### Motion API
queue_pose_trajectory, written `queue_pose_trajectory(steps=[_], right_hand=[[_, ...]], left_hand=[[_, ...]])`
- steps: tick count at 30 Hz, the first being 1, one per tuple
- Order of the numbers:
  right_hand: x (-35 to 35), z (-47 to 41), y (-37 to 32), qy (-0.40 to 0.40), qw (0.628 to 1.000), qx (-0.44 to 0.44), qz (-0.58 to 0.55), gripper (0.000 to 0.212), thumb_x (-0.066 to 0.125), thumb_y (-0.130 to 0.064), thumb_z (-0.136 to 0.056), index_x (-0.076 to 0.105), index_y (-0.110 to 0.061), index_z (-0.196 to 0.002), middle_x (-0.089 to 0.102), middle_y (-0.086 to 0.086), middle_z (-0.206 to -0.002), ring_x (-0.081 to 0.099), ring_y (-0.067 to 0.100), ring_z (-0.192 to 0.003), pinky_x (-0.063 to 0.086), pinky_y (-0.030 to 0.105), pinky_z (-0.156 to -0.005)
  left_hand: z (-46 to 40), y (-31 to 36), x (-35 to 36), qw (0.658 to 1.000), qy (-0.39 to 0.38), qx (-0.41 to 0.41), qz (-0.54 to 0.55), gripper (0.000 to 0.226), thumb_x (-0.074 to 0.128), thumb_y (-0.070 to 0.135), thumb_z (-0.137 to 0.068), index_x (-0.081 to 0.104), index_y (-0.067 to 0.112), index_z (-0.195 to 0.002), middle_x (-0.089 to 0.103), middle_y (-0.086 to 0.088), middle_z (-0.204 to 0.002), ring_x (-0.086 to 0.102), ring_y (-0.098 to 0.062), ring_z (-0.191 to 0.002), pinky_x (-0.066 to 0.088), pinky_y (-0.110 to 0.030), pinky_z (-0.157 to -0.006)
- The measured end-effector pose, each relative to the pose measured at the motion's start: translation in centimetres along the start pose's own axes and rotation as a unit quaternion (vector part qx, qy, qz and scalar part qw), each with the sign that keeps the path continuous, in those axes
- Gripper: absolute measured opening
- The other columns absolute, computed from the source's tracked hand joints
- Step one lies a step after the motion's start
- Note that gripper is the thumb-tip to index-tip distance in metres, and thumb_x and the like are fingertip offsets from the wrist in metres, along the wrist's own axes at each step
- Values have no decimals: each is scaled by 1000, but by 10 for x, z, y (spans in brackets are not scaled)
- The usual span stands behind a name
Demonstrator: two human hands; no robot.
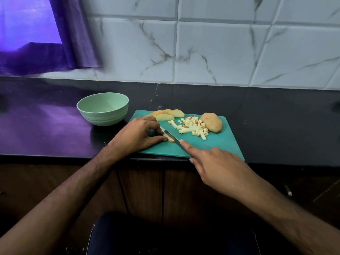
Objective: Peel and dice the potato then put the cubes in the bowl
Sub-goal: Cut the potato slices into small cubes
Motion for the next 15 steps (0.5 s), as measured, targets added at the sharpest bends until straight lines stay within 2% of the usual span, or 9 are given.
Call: queue_pose_trajectory(steps=[4, 8, 11, 13, 15], right_hand=[[-7, 0, -8, 19, 998, -6, 62, 57, 25, -40, -111, -6, -45, -159, 41, -5, -76, 41, 9, -65, 37, 32, -58], [-17, -30, -4, 46, 995, -13, 87, 55, 27, -36, -111, 2, -45, -160, 45, -5, -76, 43, 10, -65, 35, 32, -56], [-19, -48, 9, 44, 996, -6, 72, 51, 26, -38, -110, 11, -49, -159, 58, 0, -94, 55, 18, -82, 37, 35, -60], [-17, -54, 17, 22, 1000, 0, 17, 50, 29, -41, -110, 16, -54, -156, 63, 5, -117, 58, 19, -94, 42, 37, -70], [-18, -55, 24, 7, 998, 10, -66, 48, 33, -43, -109, 21, -58, -154, 63, 3, -119, 55, 9, -75, 50, 38, -75]], left_hand=[[1, 0, 2, 1000, -2, 1, 0, 29, 75, 49, -84, 78, 20, -89, 67, 10, -88, 65, -8, -82, 55, -39, -72], [2, -3, 1, 1000, -8, -5, 3, 24, 75, 47, -85, 76, 25, -93, 65, 13, -92, 63, -6, -85, 53, -33, -73], [3, 1, 3, 1000, -22, 14, -10, 19, 71, 38, -91, 72, 21, -99, 61, 11, -100, 58, -5, -95, 47, -25, -82], [2, 2, 7, 999, -41, 20, -29, 24, 62, 39, -94, 71, 20, -107, 59, 8, -106, 58, -11, -103, 47, -31, -92], [1, -4, 11, 998, -52, 3, -46, 35, 53, 47, -93, 71, 23, -112, 58, 9, -109, 58, -14, -107, 49, -37, -94]])
Point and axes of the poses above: each hand's wrist, its own z-axis away from the middle knuckle, its own x-axis out of the palm, y = z × x, the point moved 9 cm from there along -z, towards the middle knuckle
